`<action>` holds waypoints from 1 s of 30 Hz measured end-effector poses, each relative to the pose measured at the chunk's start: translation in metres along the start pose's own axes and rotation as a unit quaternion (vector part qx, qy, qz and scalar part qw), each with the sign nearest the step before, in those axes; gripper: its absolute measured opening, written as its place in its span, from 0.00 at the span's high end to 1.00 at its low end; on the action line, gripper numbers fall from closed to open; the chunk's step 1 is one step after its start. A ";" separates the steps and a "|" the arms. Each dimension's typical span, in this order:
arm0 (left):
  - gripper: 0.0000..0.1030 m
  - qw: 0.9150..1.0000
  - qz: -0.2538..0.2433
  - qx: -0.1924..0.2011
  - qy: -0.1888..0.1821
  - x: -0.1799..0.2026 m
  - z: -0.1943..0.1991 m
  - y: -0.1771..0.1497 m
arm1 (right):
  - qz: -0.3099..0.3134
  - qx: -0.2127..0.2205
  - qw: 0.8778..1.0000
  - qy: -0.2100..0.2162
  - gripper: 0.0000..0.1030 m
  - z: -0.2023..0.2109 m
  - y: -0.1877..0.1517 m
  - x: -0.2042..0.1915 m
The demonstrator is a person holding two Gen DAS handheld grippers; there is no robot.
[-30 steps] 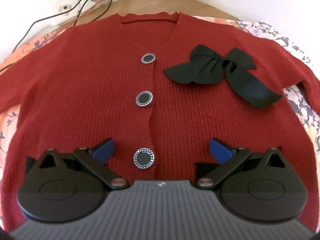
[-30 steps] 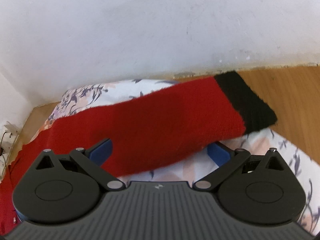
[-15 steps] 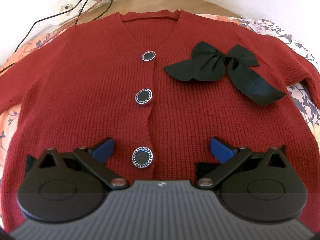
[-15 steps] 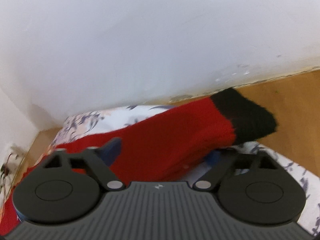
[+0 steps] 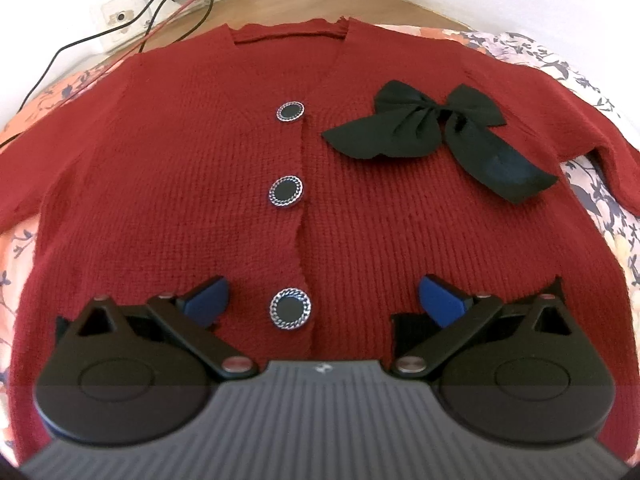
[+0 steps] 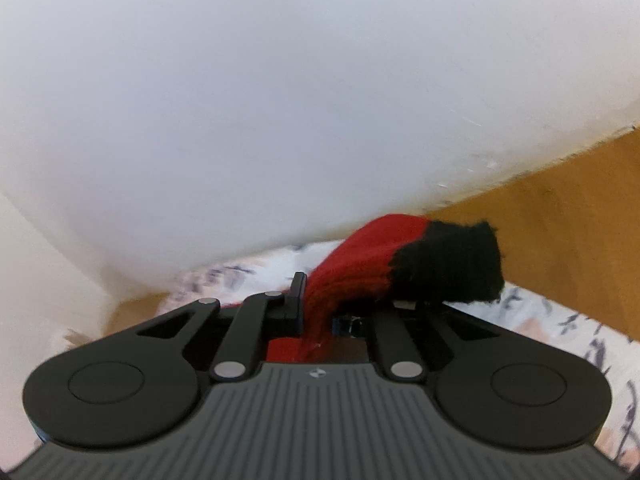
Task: Fold small clothes
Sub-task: 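Grasp the black cuff of a cardigan sleeve with the right gripper, then carry the sleeve across the cardigan body with the right gripper and release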
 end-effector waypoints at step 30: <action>0.00 0.998 0.004 0.051 -0.024 -0.111 0.041 0.024 | 0.081 -0.011 0.984 0.157 0.89 0.042 -0.079 -0.222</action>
Point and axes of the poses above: each gripper's, at about its wrist camera, not at the fingertips, and z roughly against the way its jaws point, x to its right, y to its top, the point moved 9 cm from there along -z, roughly the way its jaws point, and after that the axes turned 8 degrees about -y, right-handed, at the moved point
